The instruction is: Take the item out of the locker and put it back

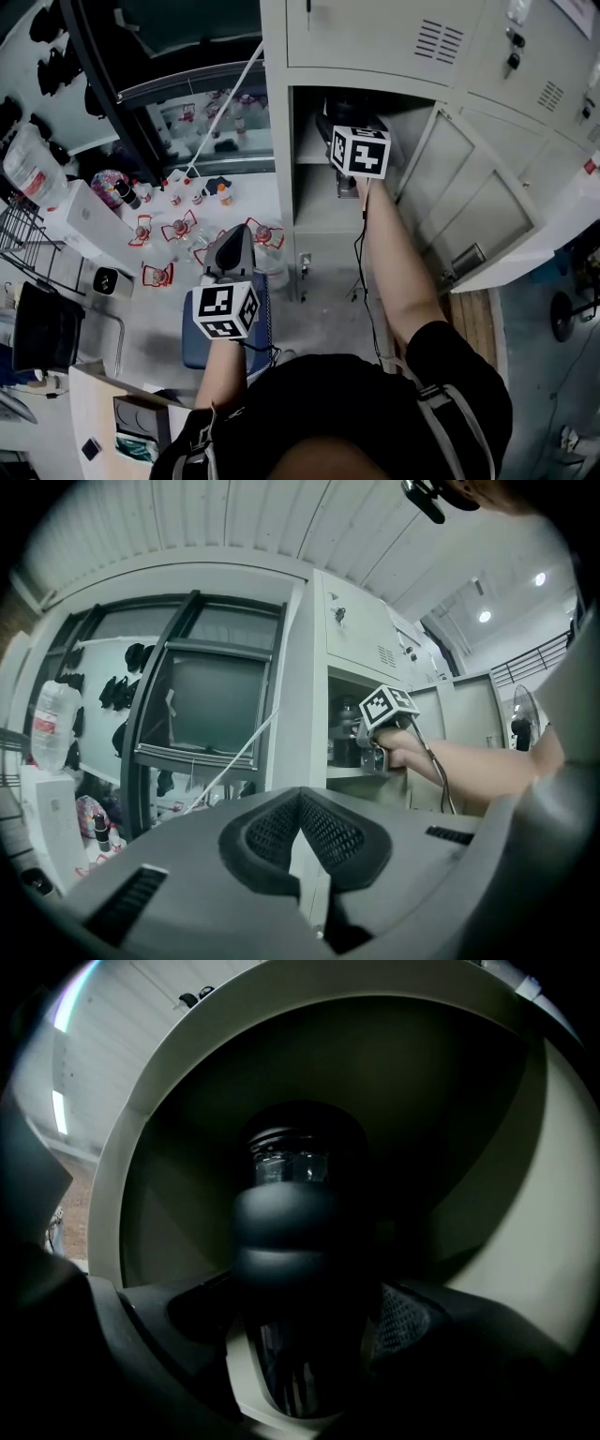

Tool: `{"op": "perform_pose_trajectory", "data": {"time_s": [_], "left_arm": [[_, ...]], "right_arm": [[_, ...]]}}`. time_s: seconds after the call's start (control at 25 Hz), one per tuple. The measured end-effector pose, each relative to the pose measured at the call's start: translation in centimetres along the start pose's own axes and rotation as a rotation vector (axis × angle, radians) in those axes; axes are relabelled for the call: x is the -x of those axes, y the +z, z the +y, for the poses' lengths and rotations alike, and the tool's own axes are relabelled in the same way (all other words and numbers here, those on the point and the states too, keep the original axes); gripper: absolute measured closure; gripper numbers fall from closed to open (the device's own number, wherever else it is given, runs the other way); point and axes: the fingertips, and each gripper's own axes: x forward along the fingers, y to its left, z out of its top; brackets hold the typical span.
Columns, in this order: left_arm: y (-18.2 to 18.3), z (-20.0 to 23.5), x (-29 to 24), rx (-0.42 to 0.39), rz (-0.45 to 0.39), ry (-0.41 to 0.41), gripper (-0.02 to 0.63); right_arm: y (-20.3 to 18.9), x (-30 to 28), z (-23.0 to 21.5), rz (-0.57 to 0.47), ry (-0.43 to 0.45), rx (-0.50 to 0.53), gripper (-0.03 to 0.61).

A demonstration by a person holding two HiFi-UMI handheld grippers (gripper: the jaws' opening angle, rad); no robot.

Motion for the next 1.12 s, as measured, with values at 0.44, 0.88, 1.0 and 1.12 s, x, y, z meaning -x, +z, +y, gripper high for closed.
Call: {"op": "perform_pose_trajectory", "data": {"time_s": [0.44, 0.88, 1.0, 1.12], "left_arm": [[0.2, -1.9, -1.6, -0.015, 0.006, -0.043, 0.601], [-0.3, -5.9, -3.4, -0.030, 0.021, -0.141, 0.601], [-0.4, -6.8, -3.6, -0.034, 0.026, -0.160, 0.601], [-0.3, -7.3, -3.6, -0.033, 0.026, -0.166, 0.601]], "right_arm": [[0.7, 9.0, 1.8, -0.130, 0.104, -0.010, 0.178], [-4.9, 19.5, 0.5, -0.262, -0.011, 0.015, 0.566], [-6.6, 20.2, 0.3, -0.223, -0.007, -0.013, 0.566], [-7.0, 20.8, 0.3, -0.208, -0.009, -0.009, 0.566]]}}
